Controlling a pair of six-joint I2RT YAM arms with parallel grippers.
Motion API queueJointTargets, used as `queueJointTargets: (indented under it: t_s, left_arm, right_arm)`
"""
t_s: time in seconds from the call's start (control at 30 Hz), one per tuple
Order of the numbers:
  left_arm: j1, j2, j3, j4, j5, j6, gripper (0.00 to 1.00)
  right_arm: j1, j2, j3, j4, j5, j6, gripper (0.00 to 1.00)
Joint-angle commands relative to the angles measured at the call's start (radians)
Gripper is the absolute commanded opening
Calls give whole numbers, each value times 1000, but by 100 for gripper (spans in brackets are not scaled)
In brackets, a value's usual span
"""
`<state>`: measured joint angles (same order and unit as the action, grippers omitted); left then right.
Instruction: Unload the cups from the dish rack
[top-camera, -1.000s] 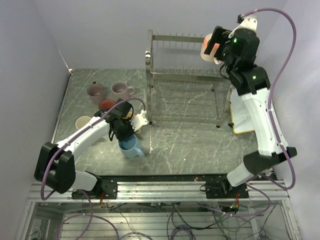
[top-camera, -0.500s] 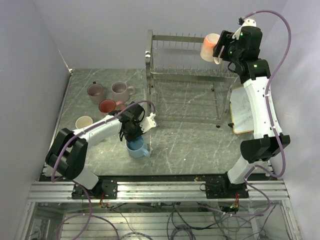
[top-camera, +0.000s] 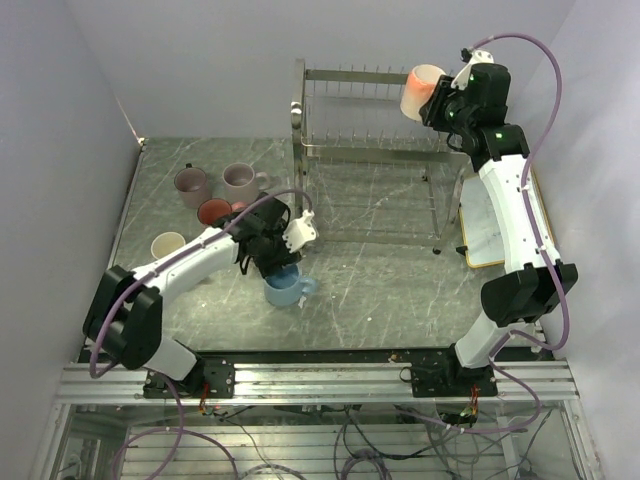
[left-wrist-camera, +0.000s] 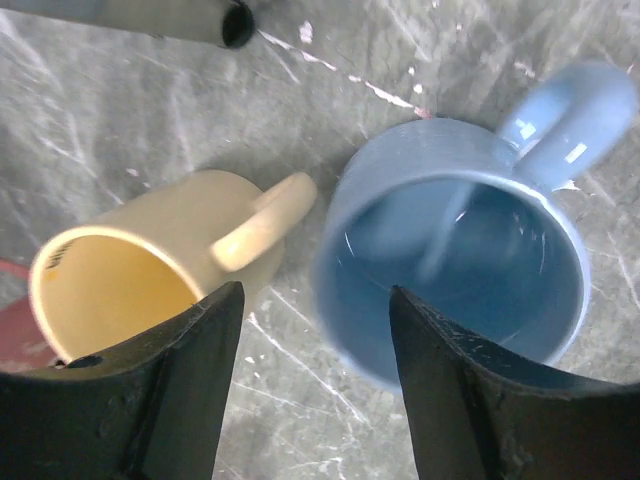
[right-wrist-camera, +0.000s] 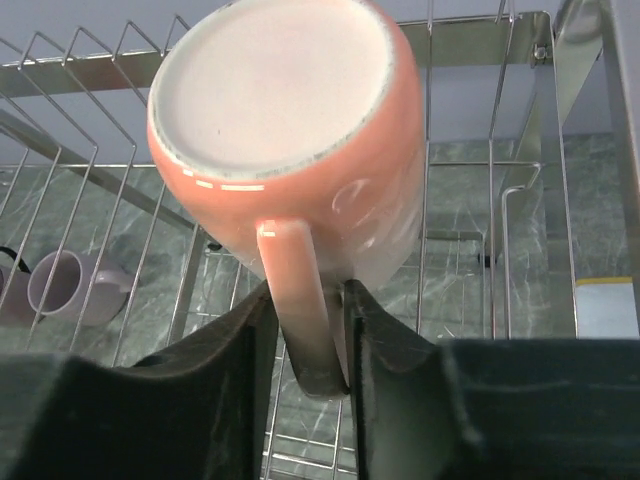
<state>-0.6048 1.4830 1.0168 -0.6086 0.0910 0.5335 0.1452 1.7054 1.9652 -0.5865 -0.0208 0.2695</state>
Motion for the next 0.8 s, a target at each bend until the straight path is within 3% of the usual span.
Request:
queueJointTargets:
  t_s: [0.0,0.23,0.57,0.77]
  left_arm:
    - [-7,-72,67,-35,35,12,71]
    - [-7,-153,140,-162,55,38,72]
    - [20,-314,279,-334,105,75,80]
    - [190,-391,340,-385,186,114,83]
  right_arm:
    - [-11,12,-26,63,9,11,26]
    - [-7,-17,-11,125,4,1,1]
    - [47,-117,52,223,-42,-13,0]
    - [85,-254,-17,263,-172,72,0]
